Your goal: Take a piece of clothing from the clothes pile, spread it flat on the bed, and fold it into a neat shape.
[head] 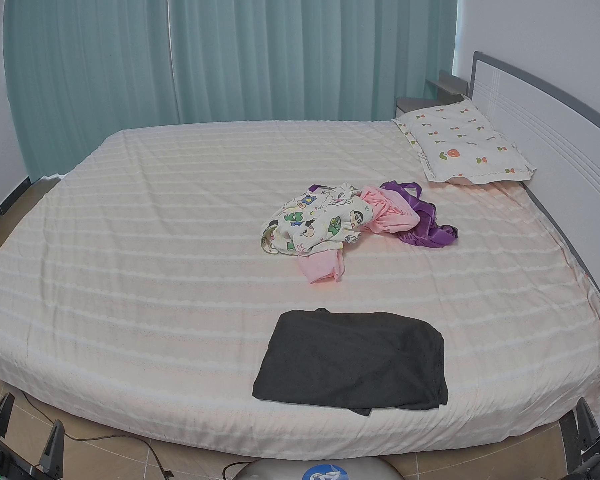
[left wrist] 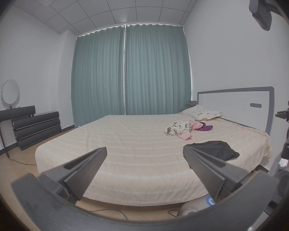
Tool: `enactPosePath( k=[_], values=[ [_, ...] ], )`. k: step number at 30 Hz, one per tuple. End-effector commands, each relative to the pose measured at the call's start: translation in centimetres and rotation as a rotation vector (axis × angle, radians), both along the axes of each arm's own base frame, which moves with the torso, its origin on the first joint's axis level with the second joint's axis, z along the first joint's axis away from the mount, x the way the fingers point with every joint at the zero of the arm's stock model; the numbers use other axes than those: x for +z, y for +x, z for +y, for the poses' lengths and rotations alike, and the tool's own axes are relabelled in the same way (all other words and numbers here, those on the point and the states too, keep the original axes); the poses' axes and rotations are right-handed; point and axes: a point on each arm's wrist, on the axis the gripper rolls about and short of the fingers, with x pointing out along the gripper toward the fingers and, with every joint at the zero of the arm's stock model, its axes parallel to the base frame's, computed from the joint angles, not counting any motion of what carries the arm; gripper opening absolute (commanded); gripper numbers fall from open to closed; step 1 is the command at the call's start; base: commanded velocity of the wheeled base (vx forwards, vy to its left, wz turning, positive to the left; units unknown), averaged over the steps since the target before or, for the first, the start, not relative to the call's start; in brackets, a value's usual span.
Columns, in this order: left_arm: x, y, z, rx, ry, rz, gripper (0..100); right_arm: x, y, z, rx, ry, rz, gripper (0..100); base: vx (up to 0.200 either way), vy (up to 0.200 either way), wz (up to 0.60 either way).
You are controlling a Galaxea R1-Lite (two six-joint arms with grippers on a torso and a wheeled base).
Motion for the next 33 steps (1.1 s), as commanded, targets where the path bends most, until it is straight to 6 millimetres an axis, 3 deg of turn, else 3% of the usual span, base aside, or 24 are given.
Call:
enactPosePath(
  k=[1,21,33],
  values=[
    [-0.52,0.03,0.0,0.001,0.001,0.005,100,-0.13,-0.08,0.03,0.013,-0.001,-0.011,100,0.0,0.0,0.0],
    [-0.51,0.03,0.0,0.0,0.001,0.003,100,-0.15,-0.09,0.23,0.106,0.044,-0.008,100,0.0,0.0,0.0],
    [-0.52,0.03,0.0,0.0,0.001,0.005,100,-0.11,-0.09,0.15,0.067,0.043,-0.01,100,0.0,0.0,0.0]
  ],
)
